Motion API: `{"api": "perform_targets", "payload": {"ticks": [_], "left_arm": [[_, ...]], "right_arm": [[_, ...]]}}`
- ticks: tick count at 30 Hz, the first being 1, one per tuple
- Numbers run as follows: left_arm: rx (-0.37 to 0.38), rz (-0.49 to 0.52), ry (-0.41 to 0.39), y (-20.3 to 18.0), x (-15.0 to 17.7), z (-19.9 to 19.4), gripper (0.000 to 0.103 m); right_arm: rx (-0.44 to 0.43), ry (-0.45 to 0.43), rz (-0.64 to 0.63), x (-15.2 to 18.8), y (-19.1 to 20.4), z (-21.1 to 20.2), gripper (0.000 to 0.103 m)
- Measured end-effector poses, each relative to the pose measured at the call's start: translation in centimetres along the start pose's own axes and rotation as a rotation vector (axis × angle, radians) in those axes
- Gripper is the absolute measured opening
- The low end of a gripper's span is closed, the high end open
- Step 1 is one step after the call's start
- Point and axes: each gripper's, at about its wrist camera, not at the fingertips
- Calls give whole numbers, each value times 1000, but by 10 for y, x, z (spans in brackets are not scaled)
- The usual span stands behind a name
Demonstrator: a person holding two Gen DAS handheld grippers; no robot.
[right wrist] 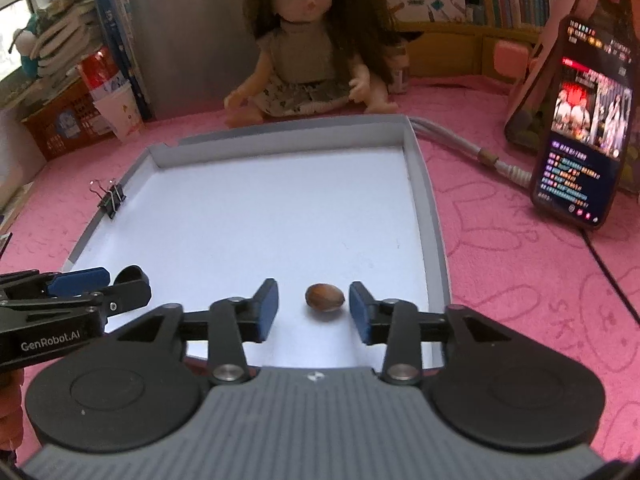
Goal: Organize rigid objects
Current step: 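Carry the lid and nut into the white tray and open both grippers, then grasp another black lid with the left gripper while the right gripper grasps a nut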
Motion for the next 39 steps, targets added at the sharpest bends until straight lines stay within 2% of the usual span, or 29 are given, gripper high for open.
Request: {"api": "perform_targets", "payload": {"ticks": [6,9,19,24,27,36,39], "left_arm": [[10,13,-33,1,8,-19,75],[17,25,-52,1,14,-30,79],[57,13,-101,5,38,-65,84],[78,11,-131,8,50,-79,90],[83,18,-148,8,58,-88,93],[87,15,-177,10,79,-104,94],[66,24,-187,11,86,-104,94]], "right_arm": [[18,-77,-39,6,4,-21,75],[27,-109,-58,11,5,-32,80],[30,-194,-97,36,12,-62,88],[38,-255,-109,49,15,-77,93],[40,-284,-126,58,17,-85,96],[61,-327,-202,83,30,-99,99],[64,-330,-207,90,32,-100,100]]}}
Point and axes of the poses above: each gripper's, at about its wrist camera, not at the fingertips, and z roughly the way its jaws point, y to its left, x to its underside, and after that the axes turned 8 degrees about -z, right-handed
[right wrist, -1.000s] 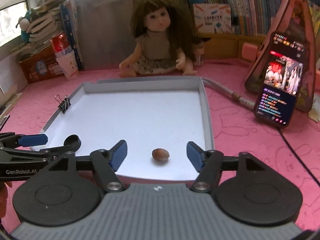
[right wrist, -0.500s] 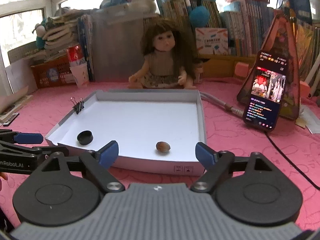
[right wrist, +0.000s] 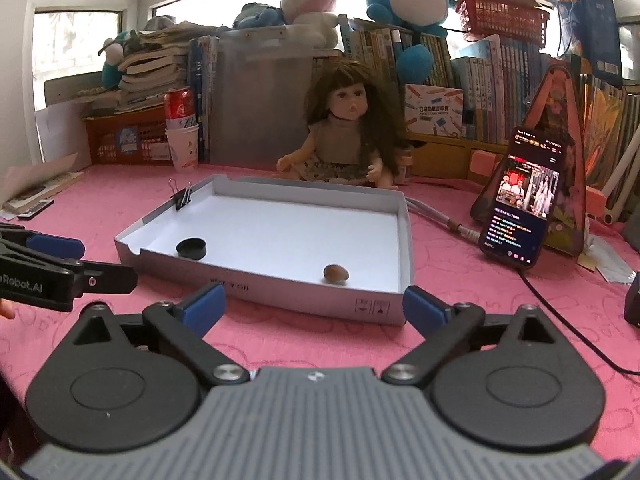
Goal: Organize rigid objects
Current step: 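Grasp another black lid with the left gripper while the right gripper grasps a nut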
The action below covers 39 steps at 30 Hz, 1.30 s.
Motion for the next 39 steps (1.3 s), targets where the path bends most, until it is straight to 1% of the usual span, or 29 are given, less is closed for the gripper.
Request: {"api": "perform_targets", "payload": {"ticks": [2,6,8,12,19,25,28,33,36,39], "left_arm": [[0,7,-10,1,5,-2,94],[9,-24,14,5,8,0,94],[-3,-28,15,7,10,0,94],[-37,0,5,5,16,0,94],[-68,32,-26,5,26,-5,95],[-33,-46,12,17,29,-4,95],[-35,-64,11,22,30,-5,95],[-61,-29,8,18,34,-8,95],[-57,-9,11,15,37,-9,95],[-56,-1,16,13,39,-10,95]], "right_arm": [[1,1,7,4,1,-2,100],[5,4,22,10,0,-4,100],[10,3,22,13,0,-6,101],[23,0,18,18,1,-9,101],[31,11,30,27,3,-10,101],[43,15,40,33,1,-12,101],[49,23,42,36,0,-12,101],[65,37,46,39,-5,-13,101],[72,44,47,42,-7,-14,100],[70,55,49,44,-8,-15,96]]}}
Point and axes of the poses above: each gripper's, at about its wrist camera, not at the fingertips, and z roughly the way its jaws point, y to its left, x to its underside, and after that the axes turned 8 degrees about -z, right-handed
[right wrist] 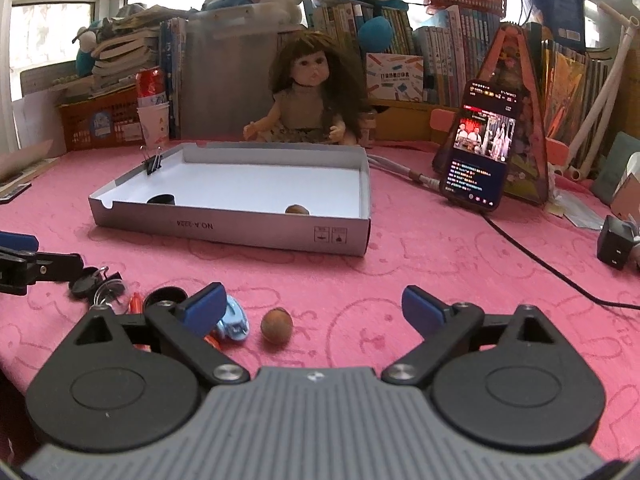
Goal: Organize rigid objects
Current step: 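Grasp another black lid with the left gripper while the right gripper grasps a nut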
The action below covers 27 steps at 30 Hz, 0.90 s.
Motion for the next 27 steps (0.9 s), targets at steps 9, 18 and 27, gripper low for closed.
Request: {"api": "perform_targets", "payload": {"ticks": [9,18,27], "left_arm": [[-23,-63,-7,13,-1,-2,62],[-19,-71,24,23,4,-3,40],[-55,-25,10,16,8,3,40]], "right_arm": [[13,3,-21,3,3,-1,86],[14,13,-37,6,6,-1,71],[-20,32,-83,8,18,2,47]]}}
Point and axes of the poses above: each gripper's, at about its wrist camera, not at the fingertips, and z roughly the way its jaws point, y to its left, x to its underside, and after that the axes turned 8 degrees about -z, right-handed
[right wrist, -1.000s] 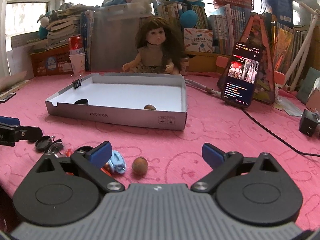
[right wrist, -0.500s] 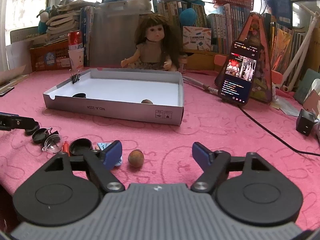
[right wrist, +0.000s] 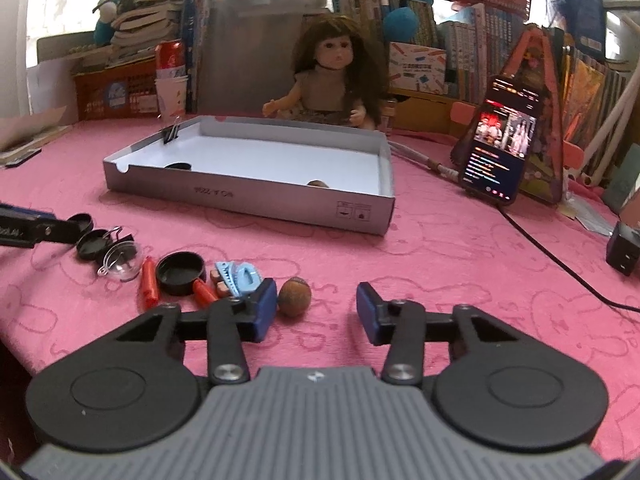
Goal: Organize rigid objects
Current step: 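Grasp another black lid with the left gripper while the right gripper grasps a nut, then place the lid and nut into the white tray and release both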
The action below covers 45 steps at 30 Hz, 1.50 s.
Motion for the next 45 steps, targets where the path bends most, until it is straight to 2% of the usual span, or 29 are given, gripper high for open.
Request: {"api": "perform_targets", "payload": {"ticks": [5,7,8,9,13,22,36,42,45], "left_arm": [[-13,31,-16,-5,1,5,40],[-14,32,-19,-6,1,6,37],[-15,22,-22,-5,0,7,29],[-19,13,-23,-5,0,7,30],[-10,-33,-15,1,-4,6,29],[-9,-62,-31,3,-18,4,29],[49,-48,-66,-16,-62,14,29],[67,-32,-77,-25,-86,27,29],[86,-40,-57,-27,-99,38,29]], "right_arm": [[-15,6,-8,0,4,2,32],[-21,6,-11,0,5,2,27],[-22,6,-13,-1,5,3,25],[-24,6,-12,-1,5,3,23],[-31,14,17,-4,2,5,23],[-9,1,79,-15,-13,5,22],[4,-18,149,-48,-36,22,22],[-20,0,186,-65,-47,40,22],[-47,27,213,-75,-54,51,22]]}}
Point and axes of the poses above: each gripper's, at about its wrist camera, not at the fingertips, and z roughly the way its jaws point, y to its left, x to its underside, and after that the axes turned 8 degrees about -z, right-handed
